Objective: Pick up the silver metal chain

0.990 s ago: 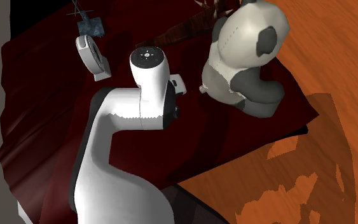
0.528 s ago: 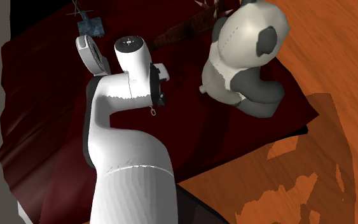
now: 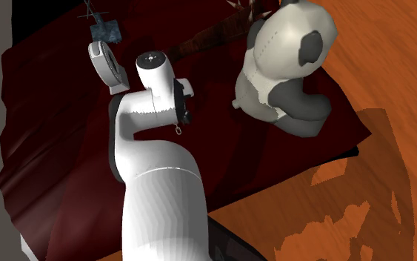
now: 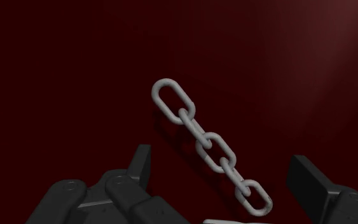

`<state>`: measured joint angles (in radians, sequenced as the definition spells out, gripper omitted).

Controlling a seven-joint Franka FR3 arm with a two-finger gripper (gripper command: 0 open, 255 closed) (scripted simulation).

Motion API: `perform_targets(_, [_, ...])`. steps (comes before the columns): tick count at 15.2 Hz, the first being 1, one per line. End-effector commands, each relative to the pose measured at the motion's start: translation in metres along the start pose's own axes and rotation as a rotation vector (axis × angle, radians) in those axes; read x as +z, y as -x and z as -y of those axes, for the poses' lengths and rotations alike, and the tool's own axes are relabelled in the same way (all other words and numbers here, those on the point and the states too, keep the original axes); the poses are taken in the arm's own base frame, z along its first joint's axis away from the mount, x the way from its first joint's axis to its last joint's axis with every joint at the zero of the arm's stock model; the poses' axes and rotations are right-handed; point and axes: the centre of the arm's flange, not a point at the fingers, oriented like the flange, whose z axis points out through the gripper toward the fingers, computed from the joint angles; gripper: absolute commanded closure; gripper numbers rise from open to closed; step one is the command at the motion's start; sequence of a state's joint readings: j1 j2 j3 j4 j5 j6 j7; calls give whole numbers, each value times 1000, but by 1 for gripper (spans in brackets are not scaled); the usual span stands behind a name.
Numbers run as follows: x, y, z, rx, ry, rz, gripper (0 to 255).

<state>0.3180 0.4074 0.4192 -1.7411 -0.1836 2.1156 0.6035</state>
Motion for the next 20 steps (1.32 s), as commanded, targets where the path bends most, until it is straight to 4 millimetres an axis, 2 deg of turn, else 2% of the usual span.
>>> perform_targets(1, [8, 0, 0, 0, 0, 0, 0])
perform_targets(2, [8, 0, 0, 0, 0, -1, 0])
perform_targets(3, [7, 0, -1, 0, 0, -1, 255])
perform_targets(12, [8, 0, 0, 0, 0, -1, 255])
perform_targets(20, [-35, 0, 0, 0, 0, -1, 255])
